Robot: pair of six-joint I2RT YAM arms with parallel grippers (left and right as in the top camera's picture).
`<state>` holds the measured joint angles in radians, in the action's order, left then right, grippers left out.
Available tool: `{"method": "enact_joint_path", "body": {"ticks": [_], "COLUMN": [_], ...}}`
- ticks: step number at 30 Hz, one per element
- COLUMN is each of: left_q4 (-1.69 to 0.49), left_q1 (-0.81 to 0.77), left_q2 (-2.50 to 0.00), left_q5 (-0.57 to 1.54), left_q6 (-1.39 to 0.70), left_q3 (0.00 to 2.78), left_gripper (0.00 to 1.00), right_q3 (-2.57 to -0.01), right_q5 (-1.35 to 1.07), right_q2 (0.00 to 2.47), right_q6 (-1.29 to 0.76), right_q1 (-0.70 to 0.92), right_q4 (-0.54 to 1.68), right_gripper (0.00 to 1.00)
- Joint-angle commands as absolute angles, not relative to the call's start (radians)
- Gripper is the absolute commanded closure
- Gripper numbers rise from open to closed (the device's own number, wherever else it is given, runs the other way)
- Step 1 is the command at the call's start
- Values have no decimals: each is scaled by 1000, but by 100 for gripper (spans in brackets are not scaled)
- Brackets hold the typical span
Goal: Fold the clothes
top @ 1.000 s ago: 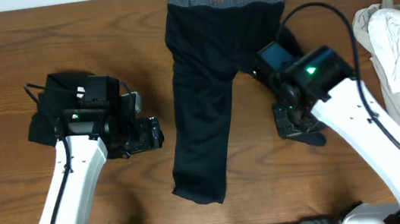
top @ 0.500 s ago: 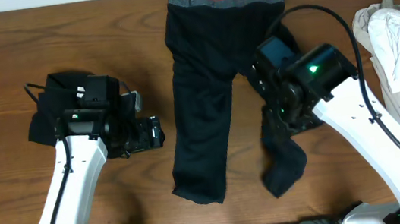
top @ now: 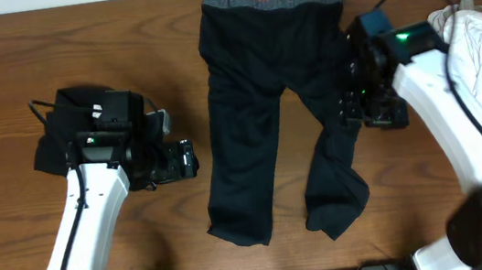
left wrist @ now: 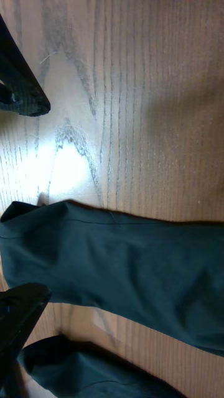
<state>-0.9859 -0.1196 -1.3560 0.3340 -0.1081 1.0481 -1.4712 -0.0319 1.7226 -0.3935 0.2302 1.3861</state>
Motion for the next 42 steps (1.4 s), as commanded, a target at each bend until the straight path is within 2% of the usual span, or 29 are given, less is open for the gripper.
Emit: {"method": "enact_joint_path", "body": {"ticks": [1,3,5,6,7,8,10,13,14,19,21,23,25,27,28,30,32,36,42], "left_q4": [-984,-982,-982,-982,-984,-986,-990,-988,-985,-970,-970,-971,-983,-1009,-1020,-1028,-1006,-960,-966], "left_q1": [-121,-121,-121,-121,-121,-121,-121,-121,-121,-121,-121,-122,-134,-159,-173,-204,-231,-255,-254], "left_q2": [-1352,-1352,-1352,-1352,-1352,-1352,-1352,-1352,-1352,-1352,-1352,-1352,-1353,-1353,-1353,-1353,-1353,-1353,-1353], "left_q5": [337,336,337,337,341,347,355,355,355,356,367,404,458,476,476,475,464,460,459], "left_q6": [-107,-107,-107,-107,-107,-107,-107,-107,-107,-107,-107,-107,-107,-107,-107,-107,-107,-115,-115], "left_q3": [1049,1049,1049,1049,1049,1049,1049,1049,1049,1049,1049,1049,1049,1049,1049,1049,1049,1049,1049], "left_gripper": [12,12,12,12,12,12,12,12,12,12,12,13,24,35,36,36,36,35,35], "right_q3": [-1440,-1422,-1411,-1411,-1411,-1411,-1411,-1411,-1411,-1411,-1411,-1411,-1411,-1411,-1411,-1411,-1411,-1409,-1372], "right_q5": [-34,-34,-56,-92,-133,-165,-141,-2,28,-95,-189,-293,-431,-517,-530,-531,-498,-270,-162], "right_q2": [1790,1829,1876,1895,1906,1919,1931,1931,1931,1946,1950,1948,1946,1946,1946,1946,1947,1947,1947], "right_q6": [-376,-376,-377,-377,-377,-377,-377,-376,-358,-213,-169,-147,-80,-45,-35,-27,-45,-227,-255], "right_q1": [226,225,221,220,220,220,220,207,197,151,138,132,132,137,142,160,186,225,266], "right_q4": [1334,1253,1154,1132,1124,1122,1128,1095,1072,977,977,988,1016,1068,1096,1145,1168,1210,1307], "right_gripper": [21,25,55,67,71,67,39,20,16,19,24,32,42,45,44,39,39,36,43]}}
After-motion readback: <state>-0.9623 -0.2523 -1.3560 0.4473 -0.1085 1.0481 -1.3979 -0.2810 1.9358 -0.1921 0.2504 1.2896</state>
